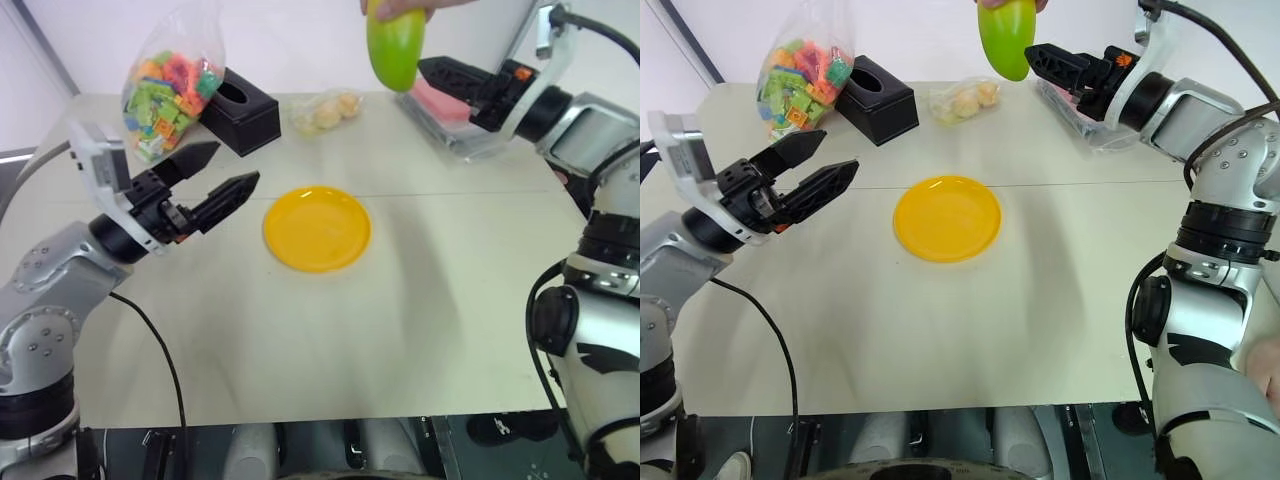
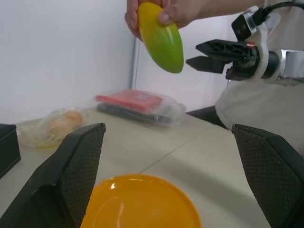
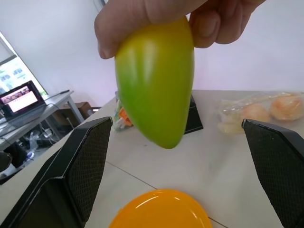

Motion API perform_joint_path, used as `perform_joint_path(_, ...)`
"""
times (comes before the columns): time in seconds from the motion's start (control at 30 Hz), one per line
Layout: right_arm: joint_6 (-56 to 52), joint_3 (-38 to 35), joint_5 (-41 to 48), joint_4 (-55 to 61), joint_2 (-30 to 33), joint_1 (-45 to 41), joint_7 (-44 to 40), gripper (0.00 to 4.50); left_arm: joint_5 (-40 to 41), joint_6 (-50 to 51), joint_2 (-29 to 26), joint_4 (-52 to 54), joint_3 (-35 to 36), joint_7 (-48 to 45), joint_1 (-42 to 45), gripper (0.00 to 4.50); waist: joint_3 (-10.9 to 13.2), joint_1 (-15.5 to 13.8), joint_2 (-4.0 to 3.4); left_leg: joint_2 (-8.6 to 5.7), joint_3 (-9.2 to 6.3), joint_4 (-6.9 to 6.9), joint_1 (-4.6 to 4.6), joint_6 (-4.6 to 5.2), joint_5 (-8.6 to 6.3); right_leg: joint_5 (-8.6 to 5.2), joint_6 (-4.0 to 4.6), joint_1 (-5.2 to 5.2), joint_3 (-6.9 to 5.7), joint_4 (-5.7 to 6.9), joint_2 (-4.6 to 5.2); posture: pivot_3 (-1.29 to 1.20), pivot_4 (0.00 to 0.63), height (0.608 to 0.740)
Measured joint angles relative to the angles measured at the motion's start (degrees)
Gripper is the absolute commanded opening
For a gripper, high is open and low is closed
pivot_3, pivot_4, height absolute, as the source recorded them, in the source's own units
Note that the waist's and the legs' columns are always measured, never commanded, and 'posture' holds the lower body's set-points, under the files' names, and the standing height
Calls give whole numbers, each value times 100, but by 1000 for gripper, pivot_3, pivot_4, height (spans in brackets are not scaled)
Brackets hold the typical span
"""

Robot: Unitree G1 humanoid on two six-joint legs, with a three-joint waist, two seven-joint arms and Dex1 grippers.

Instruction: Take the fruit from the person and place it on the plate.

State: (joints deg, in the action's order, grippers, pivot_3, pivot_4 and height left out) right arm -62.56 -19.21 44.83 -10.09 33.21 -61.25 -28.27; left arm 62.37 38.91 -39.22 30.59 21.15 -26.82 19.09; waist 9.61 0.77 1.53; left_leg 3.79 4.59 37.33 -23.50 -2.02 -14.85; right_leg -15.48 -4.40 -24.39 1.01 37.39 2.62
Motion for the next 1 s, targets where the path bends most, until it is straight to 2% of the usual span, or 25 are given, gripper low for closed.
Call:
perform_joint_path(0.17, 67, 196, -20, -52, -144, -135, -36, 4462, 225, 30, 53, -13, -2, 97, 132, 4500, 0, 9, 0, 0, 0, -1, 0, 0, 0, 0, 0, -2, 0, 2, -1, 0, 150, 740)
perform_joint_path(1.0, 1284, 763, -782, -1540, -703, -974, -759, 4462, -59, 49, 47, 184, -170, 346, -156, 4500, 0, 9, 0, 1, 2, -4, 0, 0, 0, 0, 0, -4, 0, 0, -1, 0, 150, 740)
